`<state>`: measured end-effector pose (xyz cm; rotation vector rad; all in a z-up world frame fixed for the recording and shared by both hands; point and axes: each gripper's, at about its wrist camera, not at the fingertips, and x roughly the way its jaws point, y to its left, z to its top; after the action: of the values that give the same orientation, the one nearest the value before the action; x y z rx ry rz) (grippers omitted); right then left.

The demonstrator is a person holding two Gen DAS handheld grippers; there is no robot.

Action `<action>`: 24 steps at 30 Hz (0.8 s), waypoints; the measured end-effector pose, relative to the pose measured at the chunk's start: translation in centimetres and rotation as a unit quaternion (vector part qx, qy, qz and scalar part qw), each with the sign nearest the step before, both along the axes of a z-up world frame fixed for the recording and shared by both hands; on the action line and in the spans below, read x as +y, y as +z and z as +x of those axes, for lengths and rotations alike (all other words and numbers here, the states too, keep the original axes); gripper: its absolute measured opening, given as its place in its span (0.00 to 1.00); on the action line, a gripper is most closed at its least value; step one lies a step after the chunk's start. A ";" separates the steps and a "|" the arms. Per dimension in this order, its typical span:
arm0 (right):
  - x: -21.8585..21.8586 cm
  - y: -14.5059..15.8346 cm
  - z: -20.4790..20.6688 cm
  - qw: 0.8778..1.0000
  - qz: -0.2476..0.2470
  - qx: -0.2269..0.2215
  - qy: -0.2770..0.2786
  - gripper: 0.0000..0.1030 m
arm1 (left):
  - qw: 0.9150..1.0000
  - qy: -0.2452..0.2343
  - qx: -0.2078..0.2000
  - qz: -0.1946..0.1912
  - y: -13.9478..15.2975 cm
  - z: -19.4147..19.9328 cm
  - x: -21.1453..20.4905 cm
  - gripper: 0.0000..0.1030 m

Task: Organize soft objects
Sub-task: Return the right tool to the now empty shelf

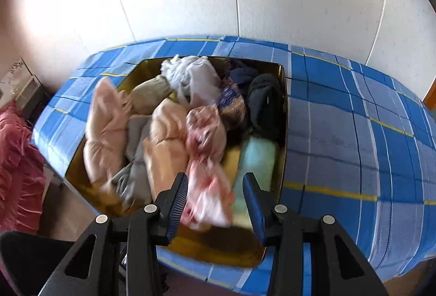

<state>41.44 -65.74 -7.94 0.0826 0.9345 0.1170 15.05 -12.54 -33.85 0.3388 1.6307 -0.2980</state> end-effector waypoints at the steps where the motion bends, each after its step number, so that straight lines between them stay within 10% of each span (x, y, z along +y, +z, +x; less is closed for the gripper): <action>1: 0.0 -0.2 -1.1 1.000 0.002 -0.002 0.002 0.42 | 1.000 -0.001 0.000 0.000 0.0 0.0 0.0 0.52; 24: -0.8 -11.6 -13.9 0.996 -0.052 0.062 -0.025 0.42 | 1.000 0.001 0.003 0.000 0.2 0.0 -0.3 0.51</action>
<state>27.52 -66.55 -19.53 0.0174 1.0602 0.0176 15.07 -12.89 -33.70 0.3366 1.6379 -0.2973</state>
